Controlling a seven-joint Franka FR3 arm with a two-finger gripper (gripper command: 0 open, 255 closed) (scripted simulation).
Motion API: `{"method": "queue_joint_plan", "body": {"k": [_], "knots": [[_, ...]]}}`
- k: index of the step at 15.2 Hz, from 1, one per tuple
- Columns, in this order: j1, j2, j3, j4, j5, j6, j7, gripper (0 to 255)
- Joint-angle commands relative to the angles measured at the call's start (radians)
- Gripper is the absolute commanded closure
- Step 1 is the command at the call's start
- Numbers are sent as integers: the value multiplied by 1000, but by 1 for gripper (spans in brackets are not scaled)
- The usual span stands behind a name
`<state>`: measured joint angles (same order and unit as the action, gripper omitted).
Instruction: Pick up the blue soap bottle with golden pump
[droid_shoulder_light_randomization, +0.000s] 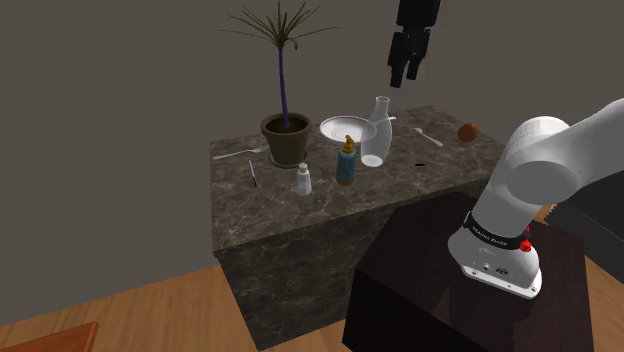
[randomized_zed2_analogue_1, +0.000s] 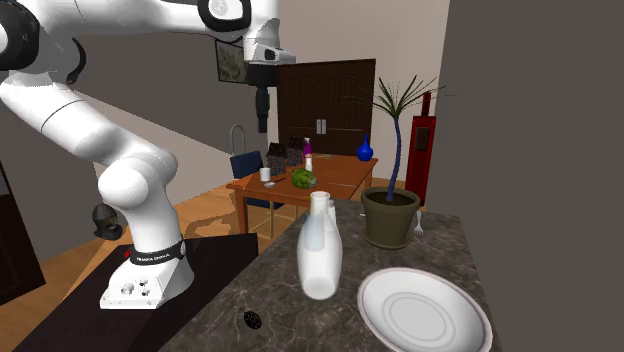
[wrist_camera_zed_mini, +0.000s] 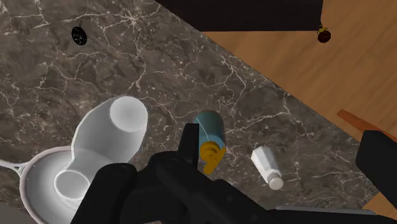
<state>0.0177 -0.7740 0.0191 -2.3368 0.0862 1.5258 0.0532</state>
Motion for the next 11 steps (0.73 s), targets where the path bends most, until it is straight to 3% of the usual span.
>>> {"method": "queue_joint_plan", "body": {"k": [1, 11], "knots": [[0, 0, 0, 0, 0, 0, 0, 0], [44, 301, -12, -49, -108, 266, -224, 0]]}}
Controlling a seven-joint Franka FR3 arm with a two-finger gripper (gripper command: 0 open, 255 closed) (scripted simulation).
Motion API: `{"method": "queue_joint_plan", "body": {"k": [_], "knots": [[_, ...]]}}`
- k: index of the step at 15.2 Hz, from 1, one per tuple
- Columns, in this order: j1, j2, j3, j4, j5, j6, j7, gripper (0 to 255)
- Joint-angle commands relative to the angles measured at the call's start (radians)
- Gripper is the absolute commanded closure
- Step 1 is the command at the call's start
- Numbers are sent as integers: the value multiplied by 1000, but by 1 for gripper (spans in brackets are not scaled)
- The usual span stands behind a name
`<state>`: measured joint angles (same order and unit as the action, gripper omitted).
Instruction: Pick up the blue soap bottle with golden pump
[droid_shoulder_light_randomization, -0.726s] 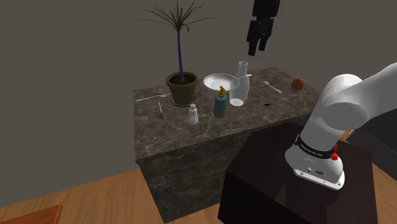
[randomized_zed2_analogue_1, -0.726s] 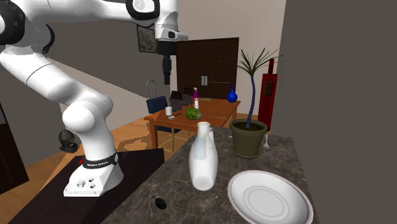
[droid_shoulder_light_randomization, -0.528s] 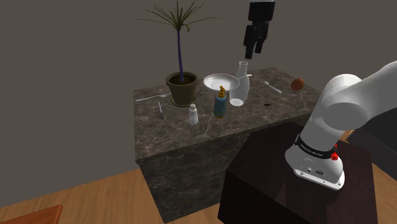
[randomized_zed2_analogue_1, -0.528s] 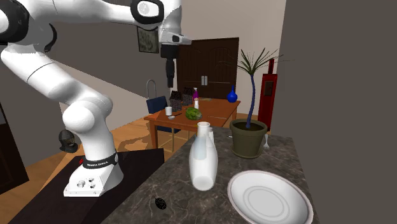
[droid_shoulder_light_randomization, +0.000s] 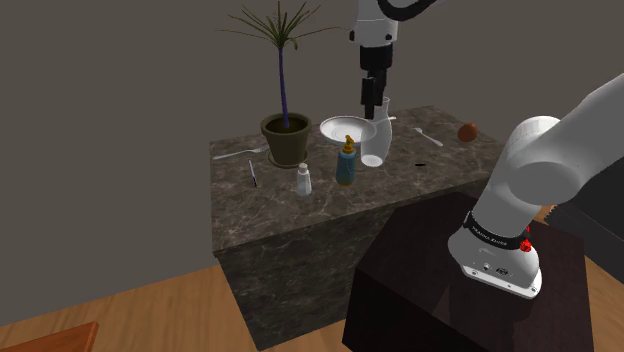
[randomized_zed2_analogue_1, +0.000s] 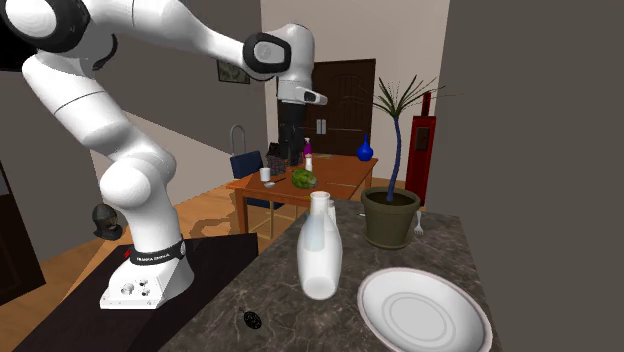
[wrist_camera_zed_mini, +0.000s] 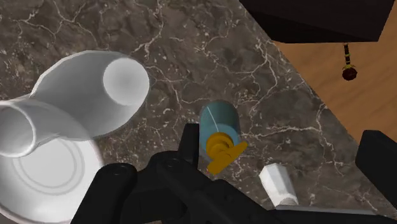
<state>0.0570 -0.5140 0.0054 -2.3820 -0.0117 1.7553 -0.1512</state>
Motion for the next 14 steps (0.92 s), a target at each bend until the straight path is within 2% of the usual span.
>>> {"method": "queue_joint_plan", "body": {"k": [1, 11, 14], "knots": [[8, 75, 2, -2, -22, 63, -38, 0], [30, 445, 19, 69, -153, 296, -187, 0], [29, 464, 18, 58, -158, 325, -183, 0]]}}
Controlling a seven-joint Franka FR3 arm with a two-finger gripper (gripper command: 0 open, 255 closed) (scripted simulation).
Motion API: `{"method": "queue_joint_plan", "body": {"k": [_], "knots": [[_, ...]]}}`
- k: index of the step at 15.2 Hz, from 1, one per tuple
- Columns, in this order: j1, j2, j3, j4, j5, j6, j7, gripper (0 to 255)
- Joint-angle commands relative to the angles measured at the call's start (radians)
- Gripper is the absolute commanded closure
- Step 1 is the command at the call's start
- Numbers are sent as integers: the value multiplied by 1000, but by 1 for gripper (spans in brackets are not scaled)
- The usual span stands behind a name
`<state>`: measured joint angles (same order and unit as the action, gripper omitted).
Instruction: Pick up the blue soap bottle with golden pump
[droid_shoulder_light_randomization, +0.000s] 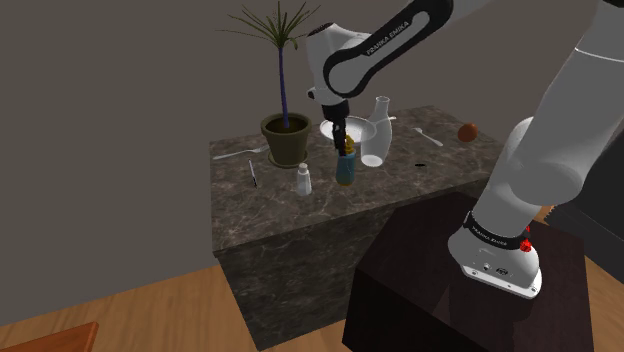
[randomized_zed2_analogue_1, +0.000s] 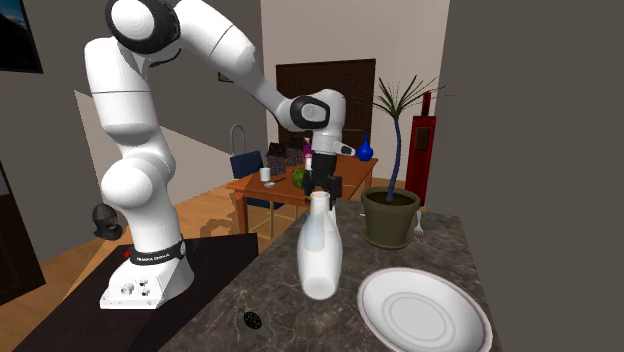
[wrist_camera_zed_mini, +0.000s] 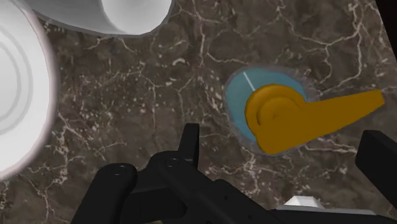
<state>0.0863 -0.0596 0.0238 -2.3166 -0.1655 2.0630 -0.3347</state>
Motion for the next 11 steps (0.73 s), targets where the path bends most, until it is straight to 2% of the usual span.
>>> {"method": "queue_joint_plan", "body": {"k": [1, 5, 7, 8, 11], "knots": [[0, 18, 0, -13, -5, 30, 3, 0], [-2, 58, -1, -35, -14, 92, 14, 0], [-2, 58, -1, -35, -14, 92, 14, 0], [-2, 59, -1, -34, -14, 92, 14, 255], [-2, 59, -2, -34, -14, 92, 14, 255]]}}
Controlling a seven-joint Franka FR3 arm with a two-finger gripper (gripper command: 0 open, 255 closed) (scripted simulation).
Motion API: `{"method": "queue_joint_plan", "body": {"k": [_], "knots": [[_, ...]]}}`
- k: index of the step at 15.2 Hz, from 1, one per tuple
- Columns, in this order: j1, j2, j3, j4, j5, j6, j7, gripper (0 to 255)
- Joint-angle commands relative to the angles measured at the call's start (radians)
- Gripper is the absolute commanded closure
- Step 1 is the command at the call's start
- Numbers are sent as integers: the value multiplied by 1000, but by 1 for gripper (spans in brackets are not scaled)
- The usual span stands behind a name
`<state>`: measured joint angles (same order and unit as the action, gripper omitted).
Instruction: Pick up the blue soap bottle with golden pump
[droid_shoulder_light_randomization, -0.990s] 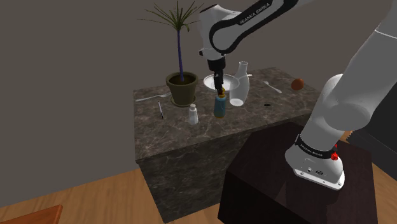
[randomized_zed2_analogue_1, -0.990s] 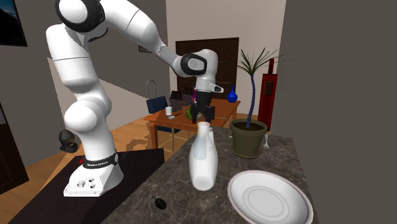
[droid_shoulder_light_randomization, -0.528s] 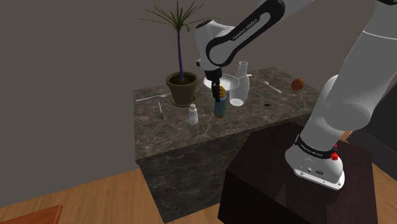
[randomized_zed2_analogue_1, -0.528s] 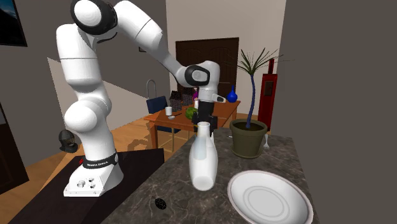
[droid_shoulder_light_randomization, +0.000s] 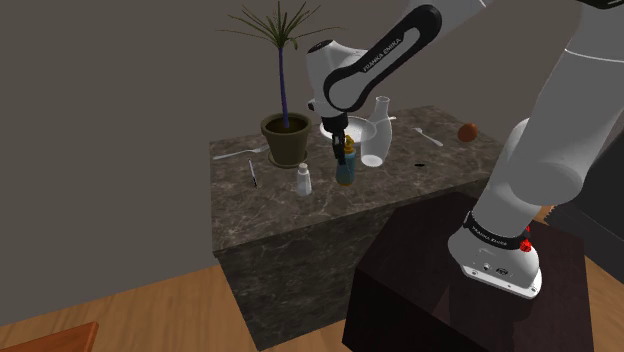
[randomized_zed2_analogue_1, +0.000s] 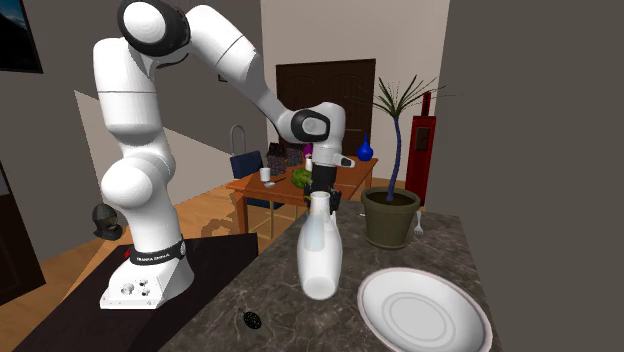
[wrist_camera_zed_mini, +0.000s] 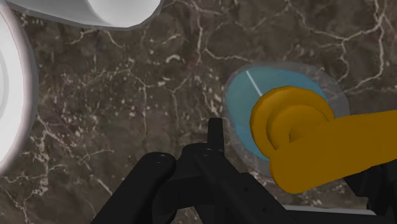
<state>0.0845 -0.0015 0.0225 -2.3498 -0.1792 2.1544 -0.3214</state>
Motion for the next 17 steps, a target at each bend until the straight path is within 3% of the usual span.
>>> {"method": "queue_joint_plan", "body": {"k": [1, 6, 17], "knots": [[0, 1, 0, -1, 0, 1, 0, 255], [0, 0, 0, -2, 0, 1, 1, 255], [3, -88, 2, 60, 18, -148, -26, 255]]}}
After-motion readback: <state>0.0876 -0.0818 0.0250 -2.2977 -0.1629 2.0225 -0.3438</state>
